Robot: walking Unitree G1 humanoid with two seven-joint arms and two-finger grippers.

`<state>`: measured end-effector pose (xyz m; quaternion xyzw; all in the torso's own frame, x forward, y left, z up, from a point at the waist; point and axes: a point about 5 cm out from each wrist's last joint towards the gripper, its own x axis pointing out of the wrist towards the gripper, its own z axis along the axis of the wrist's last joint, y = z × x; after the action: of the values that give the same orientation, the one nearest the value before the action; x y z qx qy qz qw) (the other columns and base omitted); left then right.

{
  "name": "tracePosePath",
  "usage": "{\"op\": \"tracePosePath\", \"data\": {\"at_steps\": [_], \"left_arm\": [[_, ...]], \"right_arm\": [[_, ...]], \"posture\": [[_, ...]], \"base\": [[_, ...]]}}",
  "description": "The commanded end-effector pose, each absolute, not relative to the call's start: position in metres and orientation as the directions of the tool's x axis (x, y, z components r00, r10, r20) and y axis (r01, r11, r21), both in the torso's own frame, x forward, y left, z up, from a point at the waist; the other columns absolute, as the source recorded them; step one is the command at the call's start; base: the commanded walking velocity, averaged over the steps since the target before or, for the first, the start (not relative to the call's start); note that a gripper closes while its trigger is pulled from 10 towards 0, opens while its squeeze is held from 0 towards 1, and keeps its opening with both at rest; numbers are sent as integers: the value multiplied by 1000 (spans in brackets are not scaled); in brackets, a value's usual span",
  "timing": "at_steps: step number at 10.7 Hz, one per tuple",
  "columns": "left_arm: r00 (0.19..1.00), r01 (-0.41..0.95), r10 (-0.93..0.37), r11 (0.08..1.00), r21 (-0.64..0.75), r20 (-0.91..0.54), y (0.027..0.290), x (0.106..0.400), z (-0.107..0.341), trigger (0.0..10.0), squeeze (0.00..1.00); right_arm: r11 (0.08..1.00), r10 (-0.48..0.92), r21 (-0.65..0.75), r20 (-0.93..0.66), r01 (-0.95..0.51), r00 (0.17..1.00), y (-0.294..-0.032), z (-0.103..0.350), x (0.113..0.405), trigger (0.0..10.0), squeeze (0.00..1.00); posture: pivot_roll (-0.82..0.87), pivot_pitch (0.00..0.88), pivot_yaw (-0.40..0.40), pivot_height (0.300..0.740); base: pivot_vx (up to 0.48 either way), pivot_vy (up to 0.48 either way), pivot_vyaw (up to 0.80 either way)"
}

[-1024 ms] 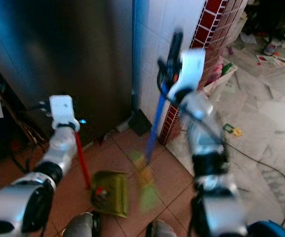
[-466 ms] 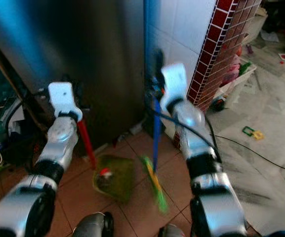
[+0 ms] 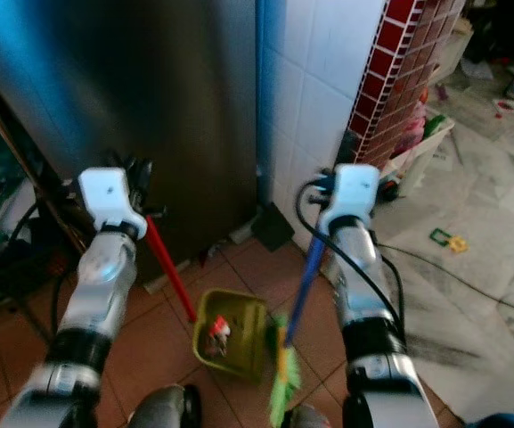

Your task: Sweep floor

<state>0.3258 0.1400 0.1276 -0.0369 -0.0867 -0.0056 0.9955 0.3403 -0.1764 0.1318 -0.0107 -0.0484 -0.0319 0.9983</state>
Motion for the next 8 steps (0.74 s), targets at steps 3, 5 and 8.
{"op": "tracePosePath", "data": {"at_steps": [3, 5, 8], "left_arm": [[976, 14, 7, 996, -93, 220, 146, 315, 147, 10000, 0], [978, 36, -16, 995, -93, 208, 141, 312, 150, 10000, 0], [982, 68, -41, 988, -139, 183, 133, 308, 155, 10000, 0]], "right_arm": [[996, -80, -7, 236, 84, 968, -180, 157, 336, 10000, 0], [996, -80, 46, 238, 71, 968, -175, 156, 332, 10000, 0], [997, -67, 51, 246, 56, 967, -176, 165, 331, 10000, 0]], "posture": [[-19, 0, 8, 740], [-19, 0, 11, 740], [-18, 0, -3, 740]], "base": [[0, 0, 0], [0, 0, 0], [0, 0, 0]]}}
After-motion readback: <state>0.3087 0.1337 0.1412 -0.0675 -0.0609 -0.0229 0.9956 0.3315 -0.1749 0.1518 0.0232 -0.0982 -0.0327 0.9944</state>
